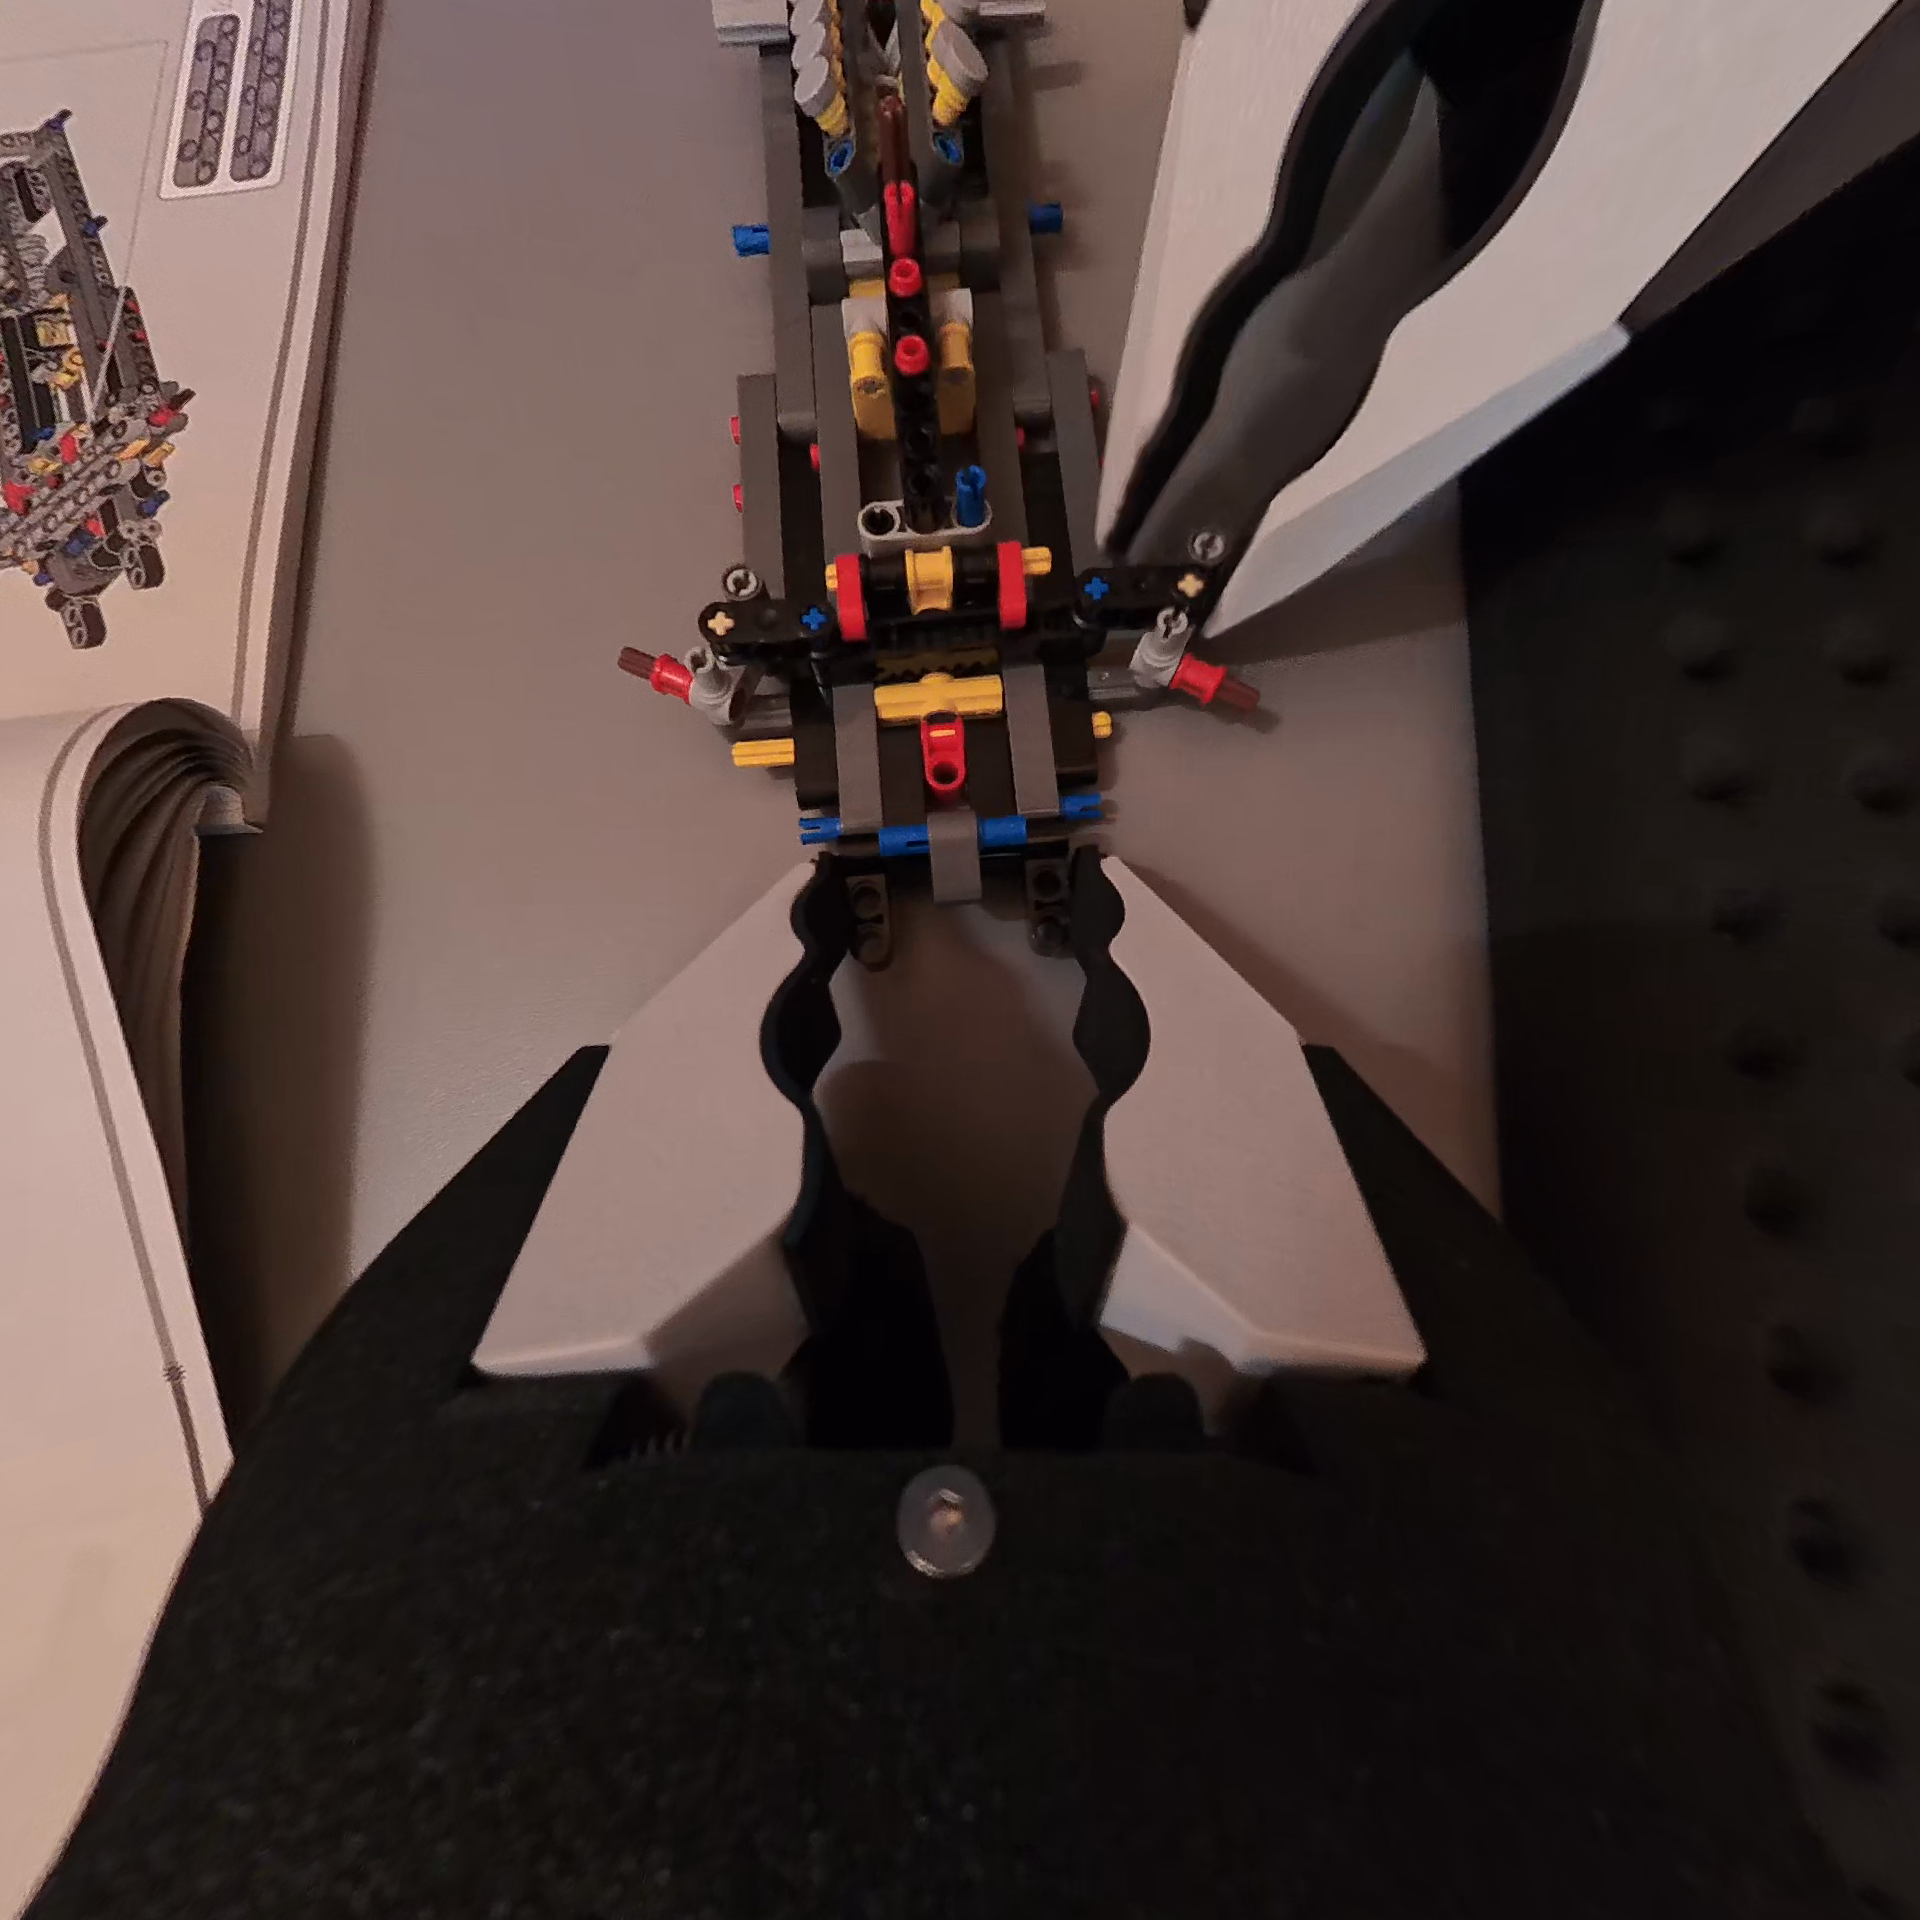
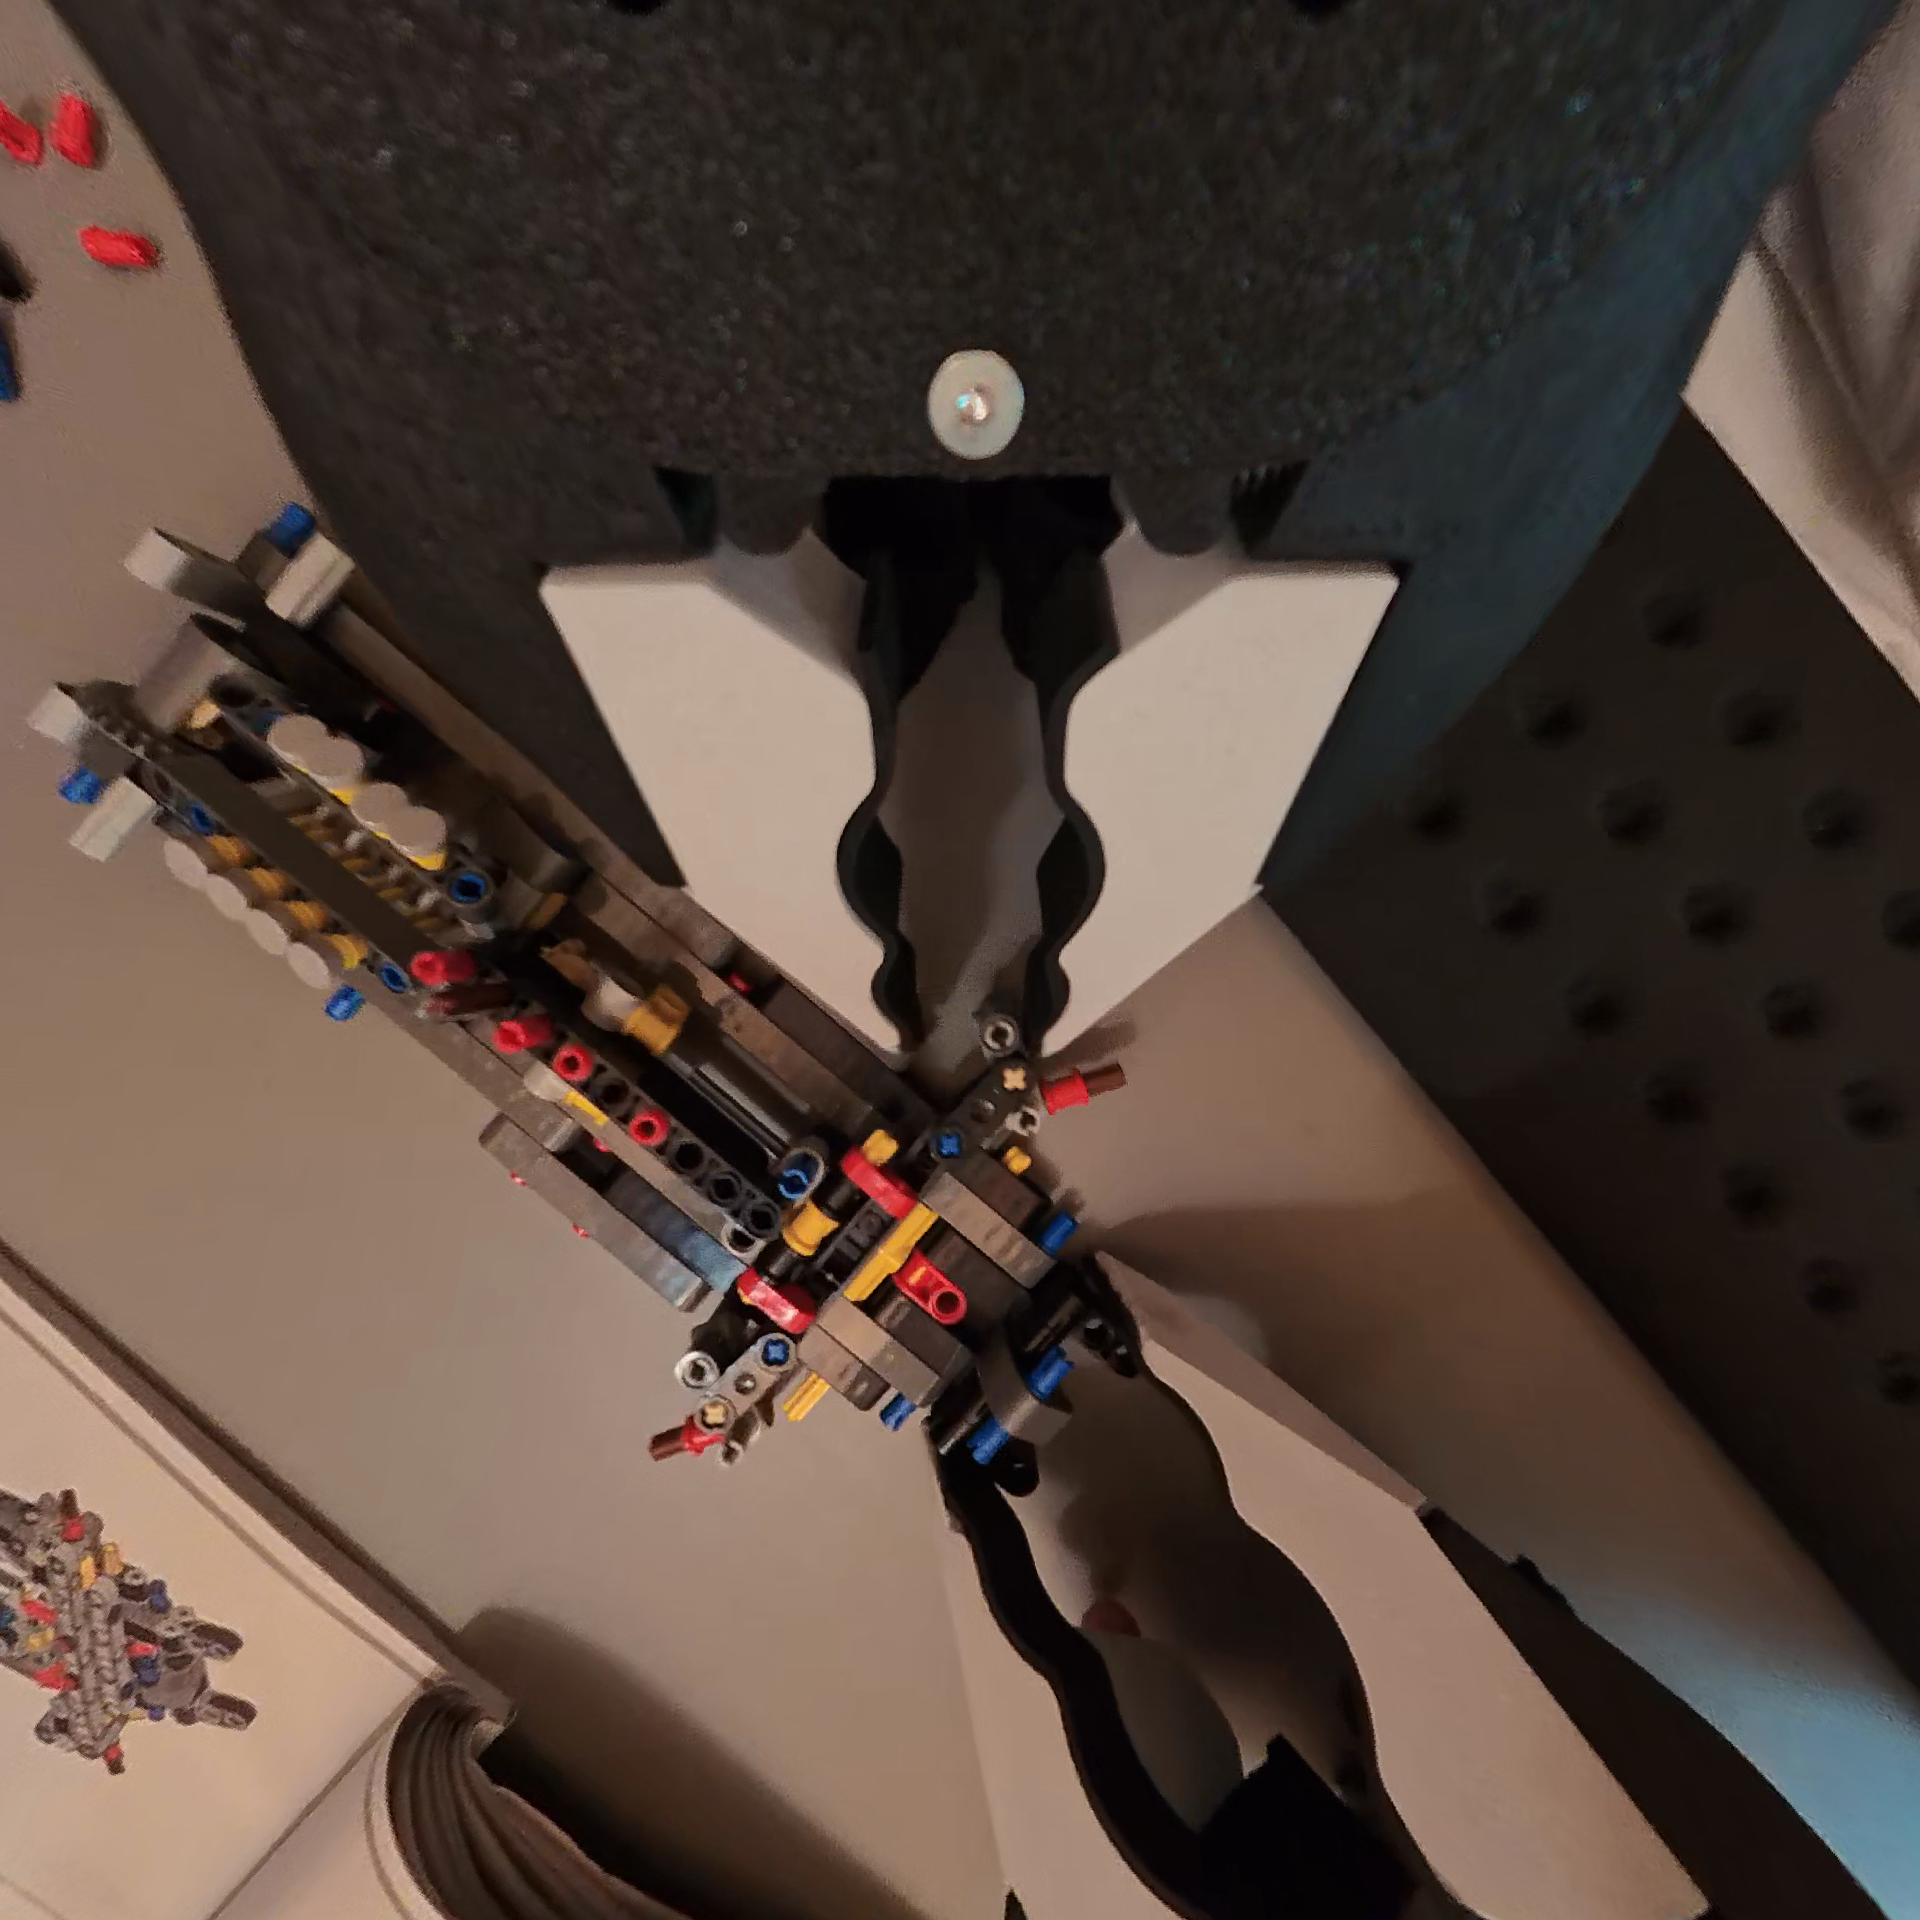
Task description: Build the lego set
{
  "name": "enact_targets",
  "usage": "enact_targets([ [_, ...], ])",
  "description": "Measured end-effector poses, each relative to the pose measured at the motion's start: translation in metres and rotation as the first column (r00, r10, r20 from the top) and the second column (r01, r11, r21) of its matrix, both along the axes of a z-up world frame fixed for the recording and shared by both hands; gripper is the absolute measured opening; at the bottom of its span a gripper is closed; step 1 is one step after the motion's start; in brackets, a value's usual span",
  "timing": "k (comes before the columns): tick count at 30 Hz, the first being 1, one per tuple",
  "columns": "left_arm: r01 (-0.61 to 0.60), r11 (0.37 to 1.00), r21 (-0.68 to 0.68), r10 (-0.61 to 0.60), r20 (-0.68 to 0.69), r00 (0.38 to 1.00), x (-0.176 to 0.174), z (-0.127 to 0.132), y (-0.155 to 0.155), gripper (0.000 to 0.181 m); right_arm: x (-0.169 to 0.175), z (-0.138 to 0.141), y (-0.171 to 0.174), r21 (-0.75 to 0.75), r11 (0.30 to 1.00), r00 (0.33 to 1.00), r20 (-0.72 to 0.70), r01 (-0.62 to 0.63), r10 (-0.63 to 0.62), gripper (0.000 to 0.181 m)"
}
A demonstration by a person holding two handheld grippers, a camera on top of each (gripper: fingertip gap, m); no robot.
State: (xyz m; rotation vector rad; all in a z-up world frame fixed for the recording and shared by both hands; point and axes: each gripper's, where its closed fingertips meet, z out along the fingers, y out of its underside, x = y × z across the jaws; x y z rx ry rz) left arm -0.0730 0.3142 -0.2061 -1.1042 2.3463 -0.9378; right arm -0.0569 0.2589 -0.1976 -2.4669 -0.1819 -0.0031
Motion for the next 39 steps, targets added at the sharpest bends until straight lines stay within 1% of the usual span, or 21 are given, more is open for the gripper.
enact_targets([
  [2,0.001,1.0,0.003,-0.001,0.001,1.0,0.0,0.0,0.0,0.041,0.005,0.002,-0.003,0.004,1.0,1.0,0.02,0.005,-0.005,0.024],
  [5,0.0,1.0,0.006,0.0,-0.001,1.0,0.0,0.0,0.001,0.041,0.008,0.002,-0.001,0.006,1.0,1.0,0.017,0.011,-0.011,0.024],
  [7,-0.002,1.0,0.008,0.002,0.0,1.0,0.001,0.0,0.001,0.041,0.01,0.003,-0.001,0.005,1.0,0.999,0.039,0.008,-0.008,0.025],
  [9,-0.006,1.0,0.009,0.006,0.002,1.0,0.001,0.0,0.002,0.041,0.015,0.006,-0.001,0.017,1.0,0.997,0.071,0.011,-0.012,0.022],
  [10,-0.007,1.0,0.012,0.007,0.003,1.0,0.001,0.0,0.002,0.041,0.017,0.007,-0.001,0.023,1.0,0.997,0.079,0.013,-0.015,0.015],
  [11,-0.005,1.0,0.012,0.005,0.005,1.0,0.001,0.001,0.002,0.041,0.018,0.008,0.0,0.034,0.999,0.996,0.085,0.018,-0.02,0.012],
  [17,-0.007,1.0,0.013,0.007,0.001,1.0,0.001,0.001,-0.001,0.041,0.022,0.003,0.002,0.023,0.999,0.994,0.102,0.028,-0.03,0.011],
  [19,-0.012,1.0,0.01,0.012,0.003,1.0,0.001,0.001,-0.001,0.041,0.019,0.004,-0.001,0.013,1.0,0.997,0.069,0.028,-0.029,0.012],
  [21,-0.011,1.0,0.007,0.011,0.003,1.0,0.001,0.001,-0.001,0.041,0.012,0.007,-0.007,0.017,1.0,0.999,0.04,0.001,-0.002,0.012],
  [26,-0.003,1.0,0.005,0.003,0.002,1.0,0.001,0.001,-0.002,0.041,0.005,0.003,-0.01,0.002,1.0,0.999,0.026,-0.019,0.019,0.018],
  [33,-0.002,1.0,0.015,0.002,0.004,1.0,0.0,0.001,-0.002,0.042,0.014,0.006,-0.004,0.04,0.999,1.0,0.007,0.024,-0.024,0.018],
  [39,-0.003,1.0,0.019,0.003,0.005,1.0,0.0,0.001,-0.002,0.041,0.016,0.004,0.0,0.04,0.999,1.0,0.01,0.014,-0.014,0.018],
])
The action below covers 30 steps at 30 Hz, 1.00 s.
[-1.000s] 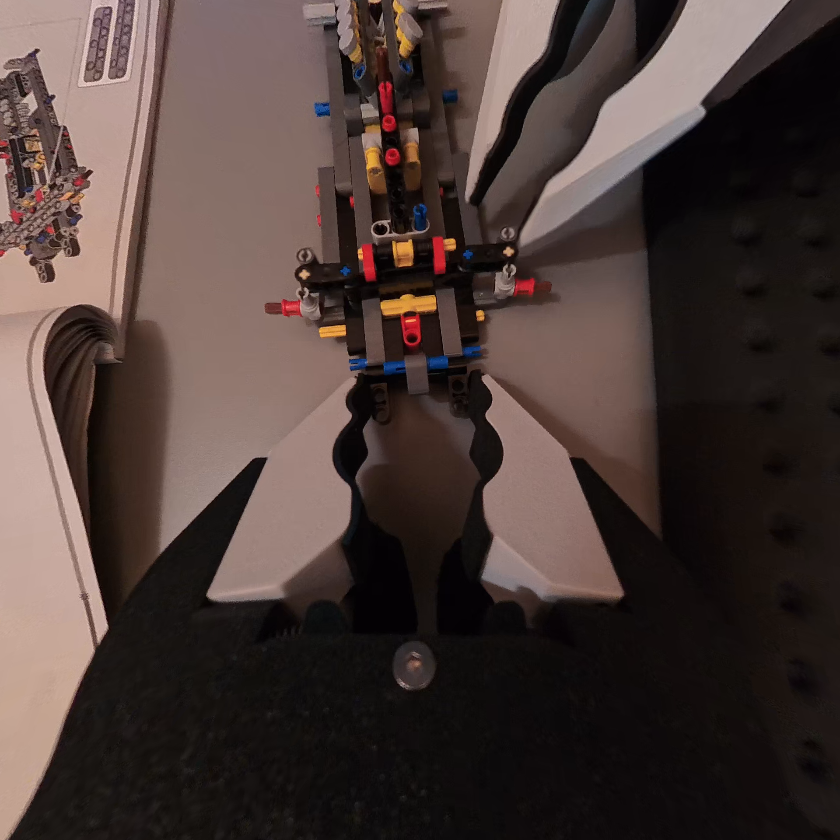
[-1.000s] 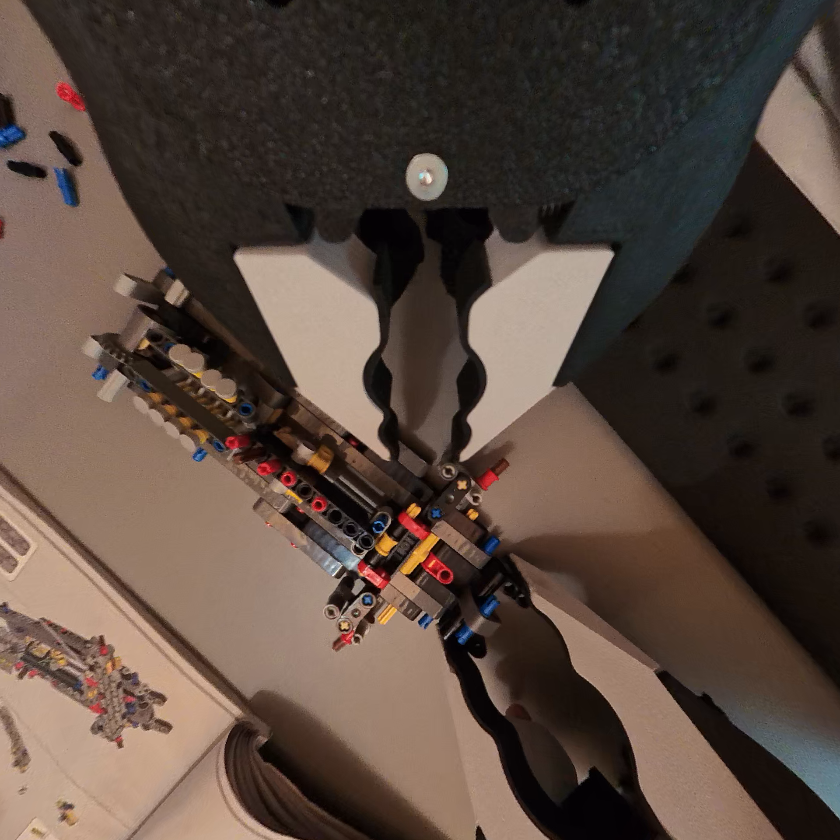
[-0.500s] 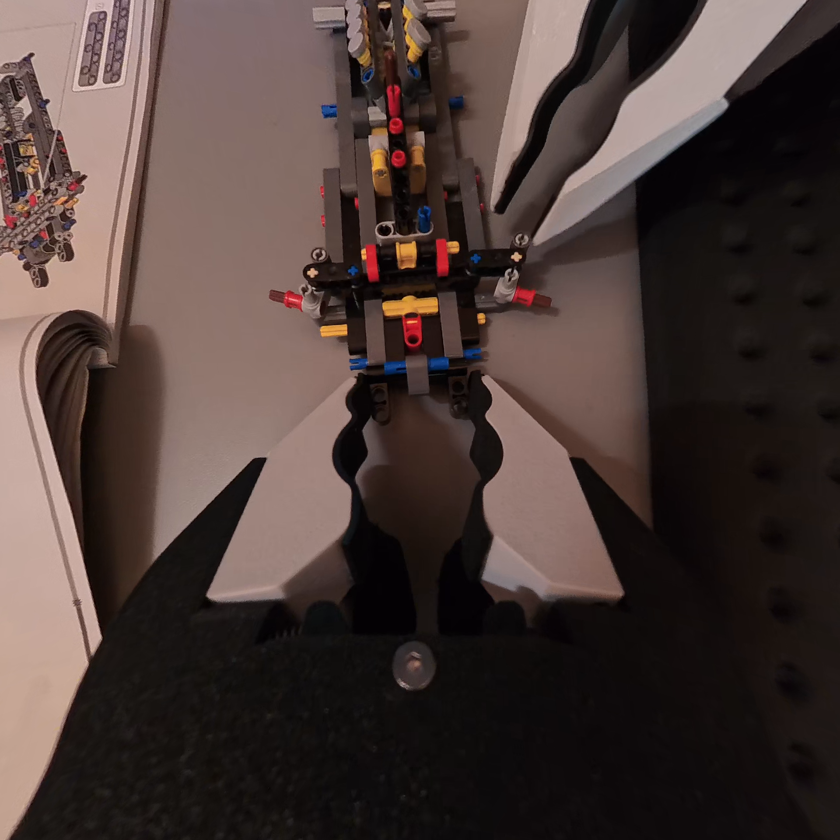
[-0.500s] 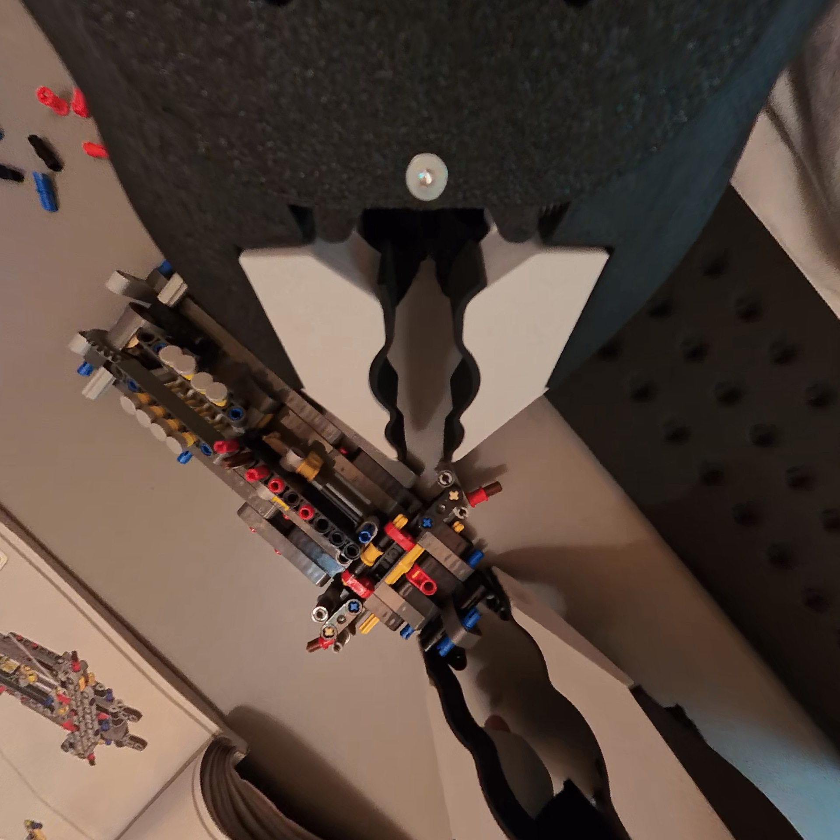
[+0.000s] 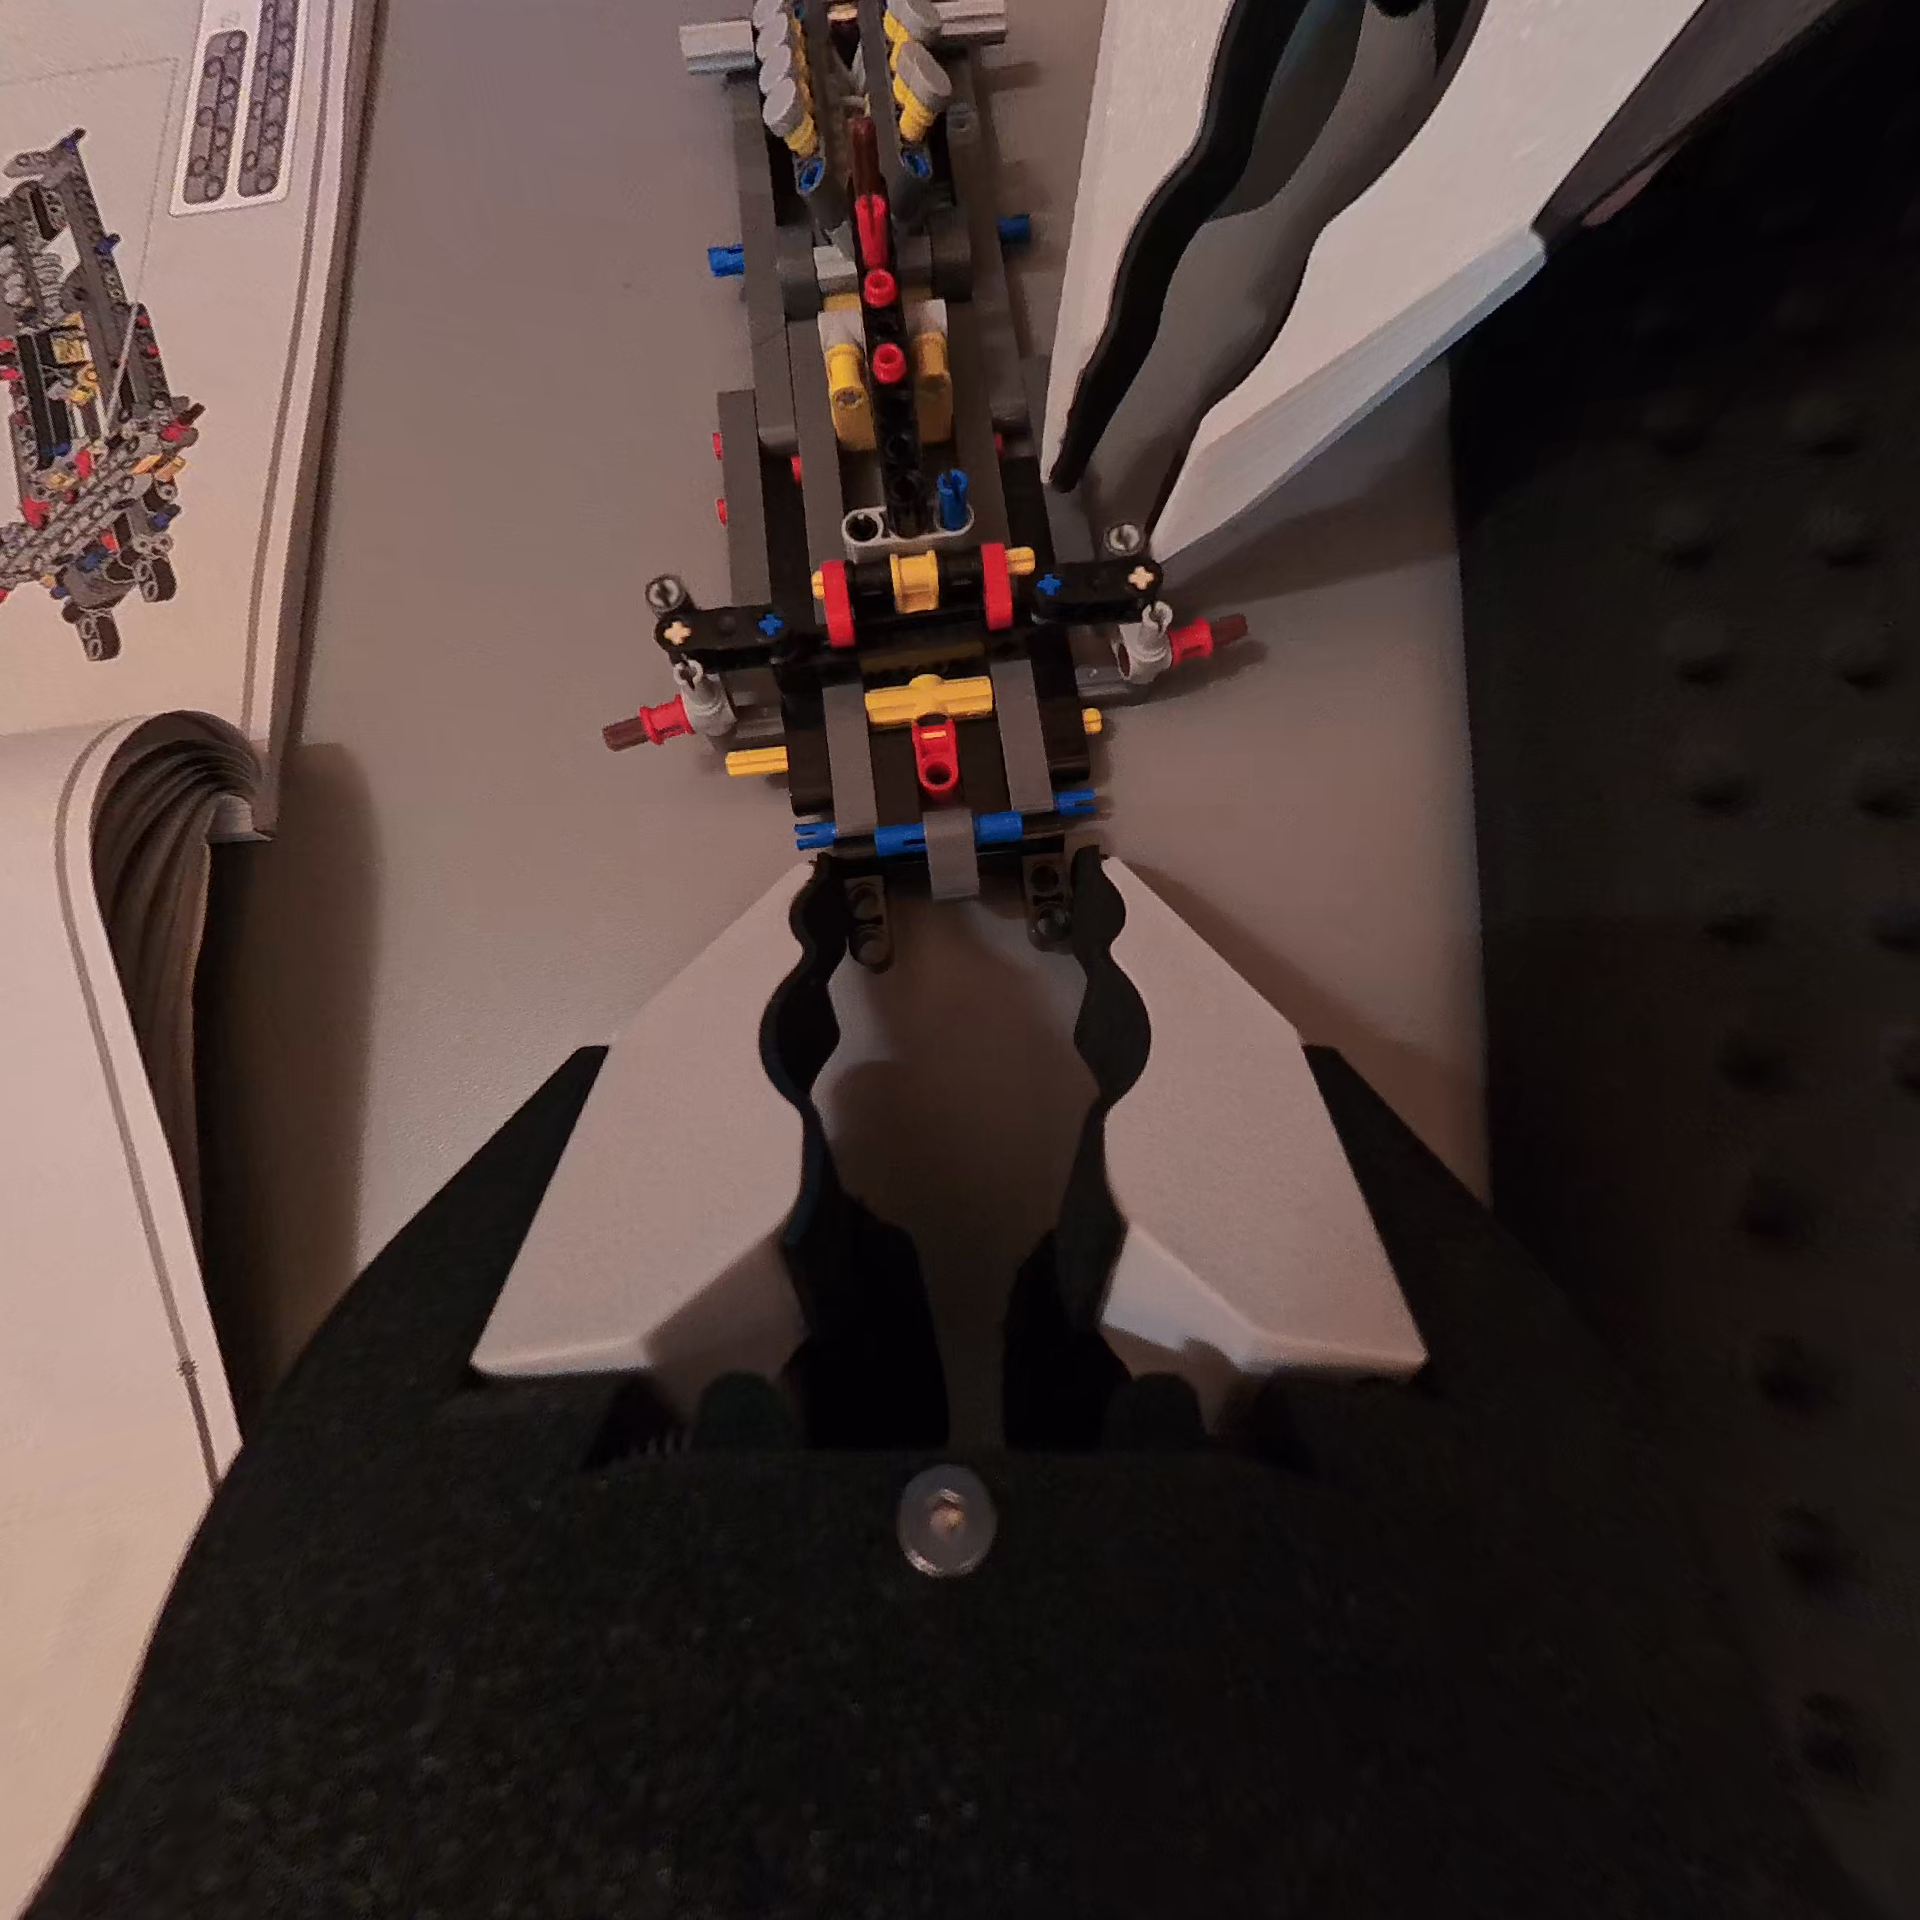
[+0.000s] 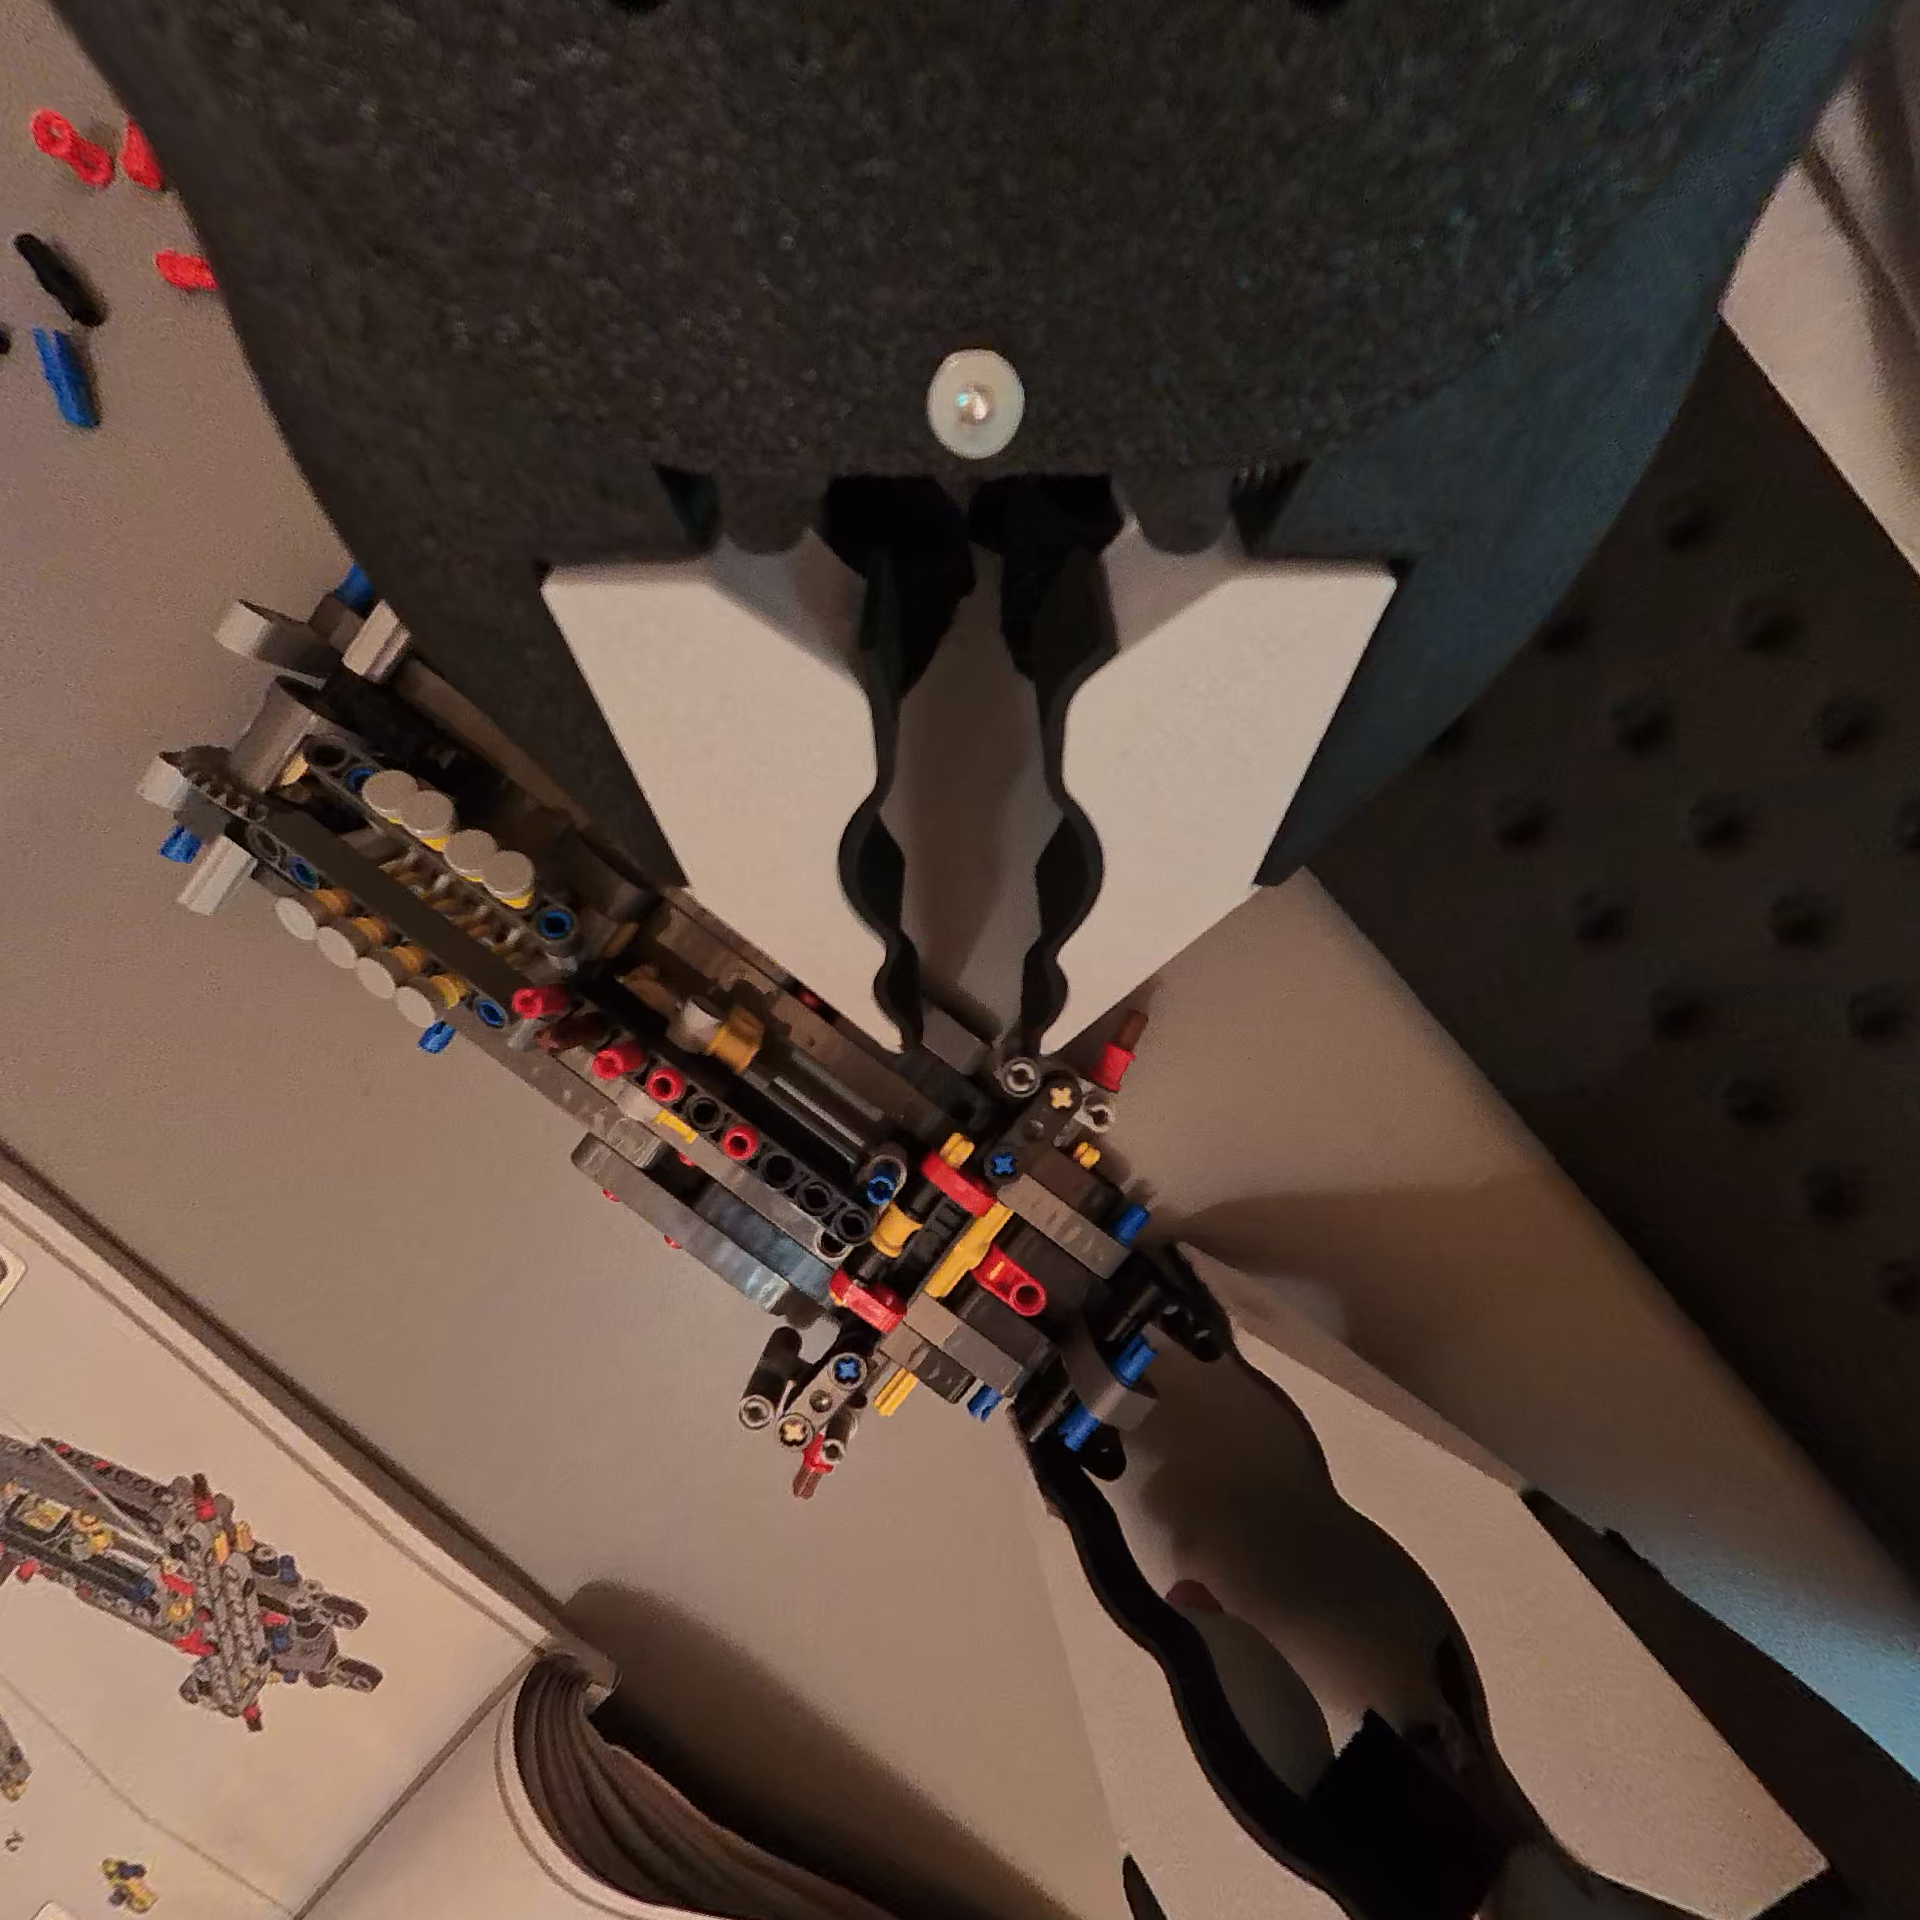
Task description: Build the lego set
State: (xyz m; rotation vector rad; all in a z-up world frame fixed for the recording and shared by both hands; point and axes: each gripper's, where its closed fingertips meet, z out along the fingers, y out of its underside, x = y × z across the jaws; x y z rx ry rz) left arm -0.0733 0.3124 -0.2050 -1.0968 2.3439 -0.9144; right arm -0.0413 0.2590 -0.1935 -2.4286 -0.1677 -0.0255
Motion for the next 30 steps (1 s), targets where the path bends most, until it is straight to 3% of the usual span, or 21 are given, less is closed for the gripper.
enact_targets([
  [13,-0.011,1.0,-0.014,0.011,-0.006,1.0,0.0,-0.001,0.0,0.042,-0.012,0.002,-0.015,-0.021,1.0,0.999,-0.041,-0.013,0.012,0.021],
  [18,-0.022,1.0,-0.008,0.022,-0.006,1.0,-0.001,-0.001,0.0,0.042,0.025,0.009,-0.021,0.012,0.997,0.997,0.009,0.073,-0.073,0.022],
  [20,-0.033,0.999,-0.005,0.033,-0.009,0.999,-0.002,-0.001,0.0,0.041,0.042,0.001,-0.029,-0.029,0.993,0.993,-0.042,0.113,-0.114,0.026],
  [22,-0.052,0.999,-0.013,0.052,-0.019,0.998,-0.005,-0.001,0.0,0.042,0.048,-0.005,-0.034,-0.053,0.991,0.987,-0.097,0.121,-0.126,0.03],
  [30,-0.22,0.975,-0.015,0.22,-0.03,0.975,-0.022,0.0,0.01,0.041,0.063,0.008,-0.02,0.067,0.985,0.985,-0.081,0.156,-0.151,0.028],
])
